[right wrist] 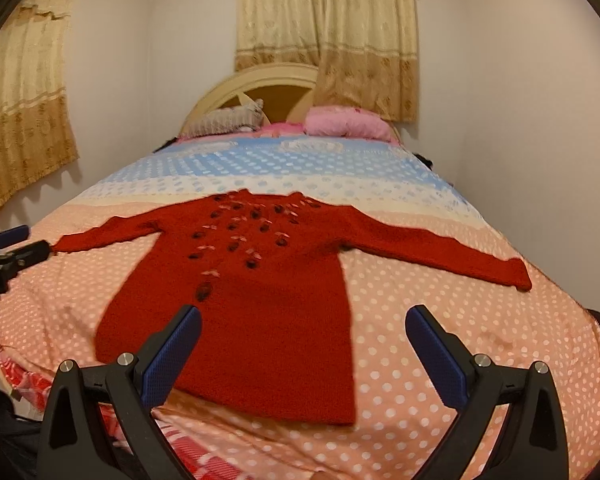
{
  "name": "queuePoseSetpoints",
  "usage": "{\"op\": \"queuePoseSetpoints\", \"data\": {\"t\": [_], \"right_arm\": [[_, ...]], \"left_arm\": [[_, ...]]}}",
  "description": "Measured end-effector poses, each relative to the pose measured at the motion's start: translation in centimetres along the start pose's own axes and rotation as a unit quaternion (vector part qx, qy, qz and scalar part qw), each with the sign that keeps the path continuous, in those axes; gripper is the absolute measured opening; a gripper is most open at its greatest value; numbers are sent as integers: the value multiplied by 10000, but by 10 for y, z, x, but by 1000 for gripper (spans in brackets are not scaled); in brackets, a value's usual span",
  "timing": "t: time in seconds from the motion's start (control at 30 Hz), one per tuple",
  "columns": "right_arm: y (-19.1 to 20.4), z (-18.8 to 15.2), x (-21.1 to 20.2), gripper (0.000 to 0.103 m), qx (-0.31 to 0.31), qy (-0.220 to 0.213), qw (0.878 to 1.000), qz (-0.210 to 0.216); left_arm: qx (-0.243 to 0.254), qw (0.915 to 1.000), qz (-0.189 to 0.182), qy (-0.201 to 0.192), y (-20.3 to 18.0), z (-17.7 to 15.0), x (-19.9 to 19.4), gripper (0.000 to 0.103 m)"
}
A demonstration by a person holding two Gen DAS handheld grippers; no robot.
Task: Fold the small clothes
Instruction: 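Grasp the cuff of the sleeve nearest the right tool with the right tool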
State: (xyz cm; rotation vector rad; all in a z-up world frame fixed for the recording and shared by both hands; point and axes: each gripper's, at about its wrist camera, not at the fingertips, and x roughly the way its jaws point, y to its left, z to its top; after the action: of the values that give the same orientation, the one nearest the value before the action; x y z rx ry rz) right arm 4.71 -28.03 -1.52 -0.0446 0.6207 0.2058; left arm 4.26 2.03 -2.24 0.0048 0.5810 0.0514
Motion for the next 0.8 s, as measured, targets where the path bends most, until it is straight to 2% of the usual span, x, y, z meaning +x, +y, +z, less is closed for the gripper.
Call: {"op": "queuePoseSetpoints", "data": {"t": [0.13, 0.3, 0.4, 0.53, 0.63, 0.67, 0.7, 0.8], "right_arm": [[-44, 5, 34, 102, 498, 285, 9983, -57], [-116, 7, 71, 102, 1285, 521, 9898, -341], [-161, 8, 93, 102, 1814, 722, 9794, -524], [-210, 10, 107, 102, 2346, 732, 9667, -718], [-246, 11, 117, 101, 2788, 653, 9551, -758], [-257, 11, 122, 98, 2925, 654, 9507, -801], [-272, 10, 127, 89, 3129, 659, 9439, -819], [-307, 8, 140, 76, 3655, 710, 9248, -778]], "left_arm": [[-60, 9999, -64, 145, 6, 9, 28, 103], [32, 9995, 76, 291, 8, 20, 68, 103], [64, 9991, 114, 392, 8, 27, 93, 103], [146, 9988, 228, 412, 6, 33, 119, 103], [23, 9987, 220, 467, 7, 34, 132, 103], [-29, 9987, 194, 478, 7, 35, 134, 103], [-80, 9986, 172, 490, 7, 34, 136, 103], [-122, 9984, 117, 539, 4, 30, 137, 103]]}}
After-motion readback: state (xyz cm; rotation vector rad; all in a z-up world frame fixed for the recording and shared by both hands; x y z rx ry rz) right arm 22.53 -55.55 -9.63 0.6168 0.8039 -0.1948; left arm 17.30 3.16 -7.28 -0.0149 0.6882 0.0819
